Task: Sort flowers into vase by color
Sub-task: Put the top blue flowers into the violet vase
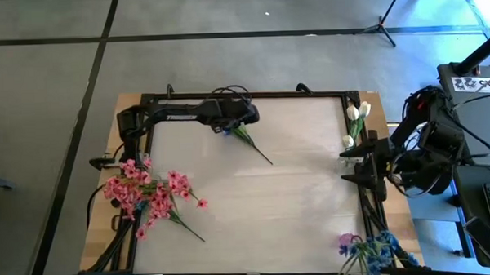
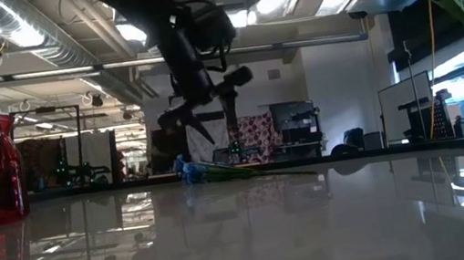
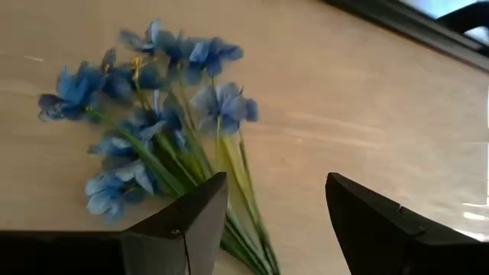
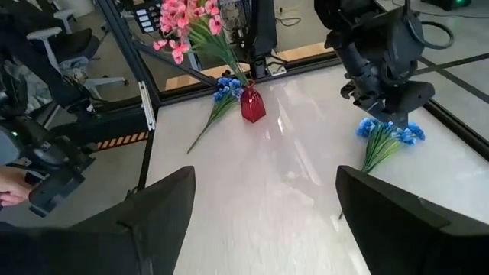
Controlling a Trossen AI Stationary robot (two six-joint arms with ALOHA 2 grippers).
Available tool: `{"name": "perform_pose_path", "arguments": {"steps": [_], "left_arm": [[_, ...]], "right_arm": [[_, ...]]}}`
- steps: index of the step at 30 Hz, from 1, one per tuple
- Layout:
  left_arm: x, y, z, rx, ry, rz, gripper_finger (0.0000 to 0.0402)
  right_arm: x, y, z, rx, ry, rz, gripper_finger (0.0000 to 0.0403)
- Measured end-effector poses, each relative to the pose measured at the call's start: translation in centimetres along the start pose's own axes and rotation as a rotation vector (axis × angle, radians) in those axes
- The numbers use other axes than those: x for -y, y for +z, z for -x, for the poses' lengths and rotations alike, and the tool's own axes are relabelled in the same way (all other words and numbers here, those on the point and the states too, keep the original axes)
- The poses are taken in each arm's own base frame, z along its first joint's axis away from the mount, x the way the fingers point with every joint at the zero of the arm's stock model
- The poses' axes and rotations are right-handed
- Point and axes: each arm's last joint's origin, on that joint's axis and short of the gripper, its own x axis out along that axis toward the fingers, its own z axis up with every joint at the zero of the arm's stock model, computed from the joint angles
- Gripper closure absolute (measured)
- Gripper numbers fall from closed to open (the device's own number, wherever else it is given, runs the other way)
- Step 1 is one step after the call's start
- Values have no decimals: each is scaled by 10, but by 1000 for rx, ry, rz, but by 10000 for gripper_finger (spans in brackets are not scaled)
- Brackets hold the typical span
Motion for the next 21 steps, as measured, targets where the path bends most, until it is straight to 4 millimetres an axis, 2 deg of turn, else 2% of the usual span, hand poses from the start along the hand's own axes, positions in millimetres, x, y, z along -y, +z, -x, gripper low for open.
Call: {"name": "perform_pose_path", "arguments": {"steps": [3, 7, 12, 17, 21], "left_arm": [[-6, -6, -2, -13, 40, 4, 186], [-27, -13, -18, -54, 76, 98, 186], [-42, -15, -37, -56, -13, 225, 186], [-53, -14, -48, -5, 4, 307, 186], [-52, -14, -60, -3, -26, 308, 190]], "right_arm": [[-5, -2, -4, -7, -11, 18, 86], [-9, -4, -7, 10, -41, 5, 86], [-13, -6, -10, 13, -54, 0, 87], [-13, -5, -11, 40, -76, 3, 87], [-11, -3, -14, 54, -104, -10, 87]]}}
